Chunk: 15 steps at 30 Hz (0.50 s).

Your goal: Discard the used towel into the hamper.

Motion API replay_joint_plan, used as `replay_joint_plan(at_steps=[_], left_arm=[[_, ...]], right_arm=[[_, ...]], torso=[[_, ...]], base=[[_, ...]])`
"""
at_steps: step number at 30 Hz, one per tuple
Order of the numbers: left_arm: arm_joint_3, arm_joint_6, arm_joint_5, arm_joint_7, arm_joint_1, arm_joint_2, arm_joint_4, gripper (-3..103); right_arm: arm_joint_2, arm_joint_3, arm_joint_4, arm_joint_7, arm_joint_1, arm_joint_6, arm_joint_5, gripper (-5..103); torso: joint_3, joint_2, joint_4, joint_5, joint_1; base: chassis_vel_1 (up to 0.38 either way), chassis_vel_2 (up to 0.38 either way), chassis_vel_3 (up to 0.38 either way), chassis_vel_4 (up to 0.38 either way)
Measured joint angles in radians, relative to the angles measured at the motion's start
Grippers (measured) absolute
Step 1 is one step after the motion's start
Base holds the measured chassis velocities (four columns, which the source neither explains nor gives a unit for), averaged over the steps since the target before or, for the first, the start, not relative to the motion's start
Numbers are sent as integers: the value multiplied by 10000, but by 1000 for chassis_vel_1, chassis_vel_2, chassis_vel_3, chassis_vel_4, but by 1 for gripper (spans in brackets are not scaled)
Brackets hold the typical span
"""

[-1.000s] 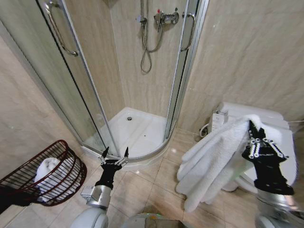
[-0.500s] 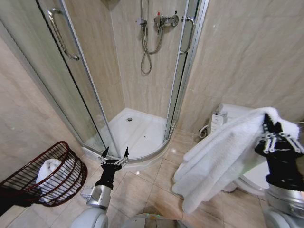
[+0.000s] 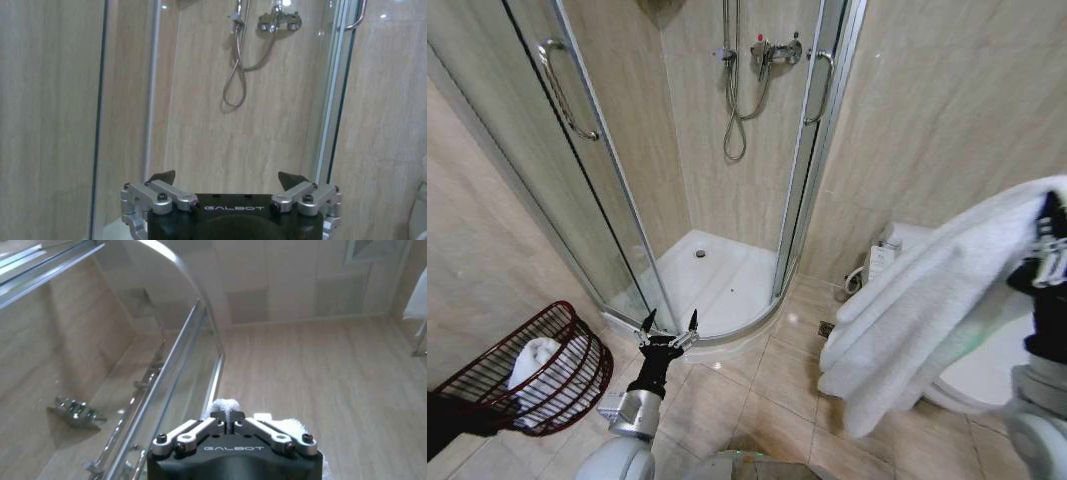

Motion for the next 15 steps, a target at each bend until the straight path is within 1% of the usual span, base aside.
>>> replay_joint_plan(at_steps=[7, 15], left_arm=[[0, 0, -1, 0, 1, 0, 1, 100], [0, 0, 0, 0, 0, 0, 0, 100]], right_arm=[[70, 95, -6, 40, -169, 47, 58, 2], [111, 140, -11, 72, -232, 120, 57, 2]], torso=[[141, 260, -1, 0, 114], [364, 615, -1, 0, 249]], base=[[0, 0, 0, 0], [0, 0, 0, 0]])
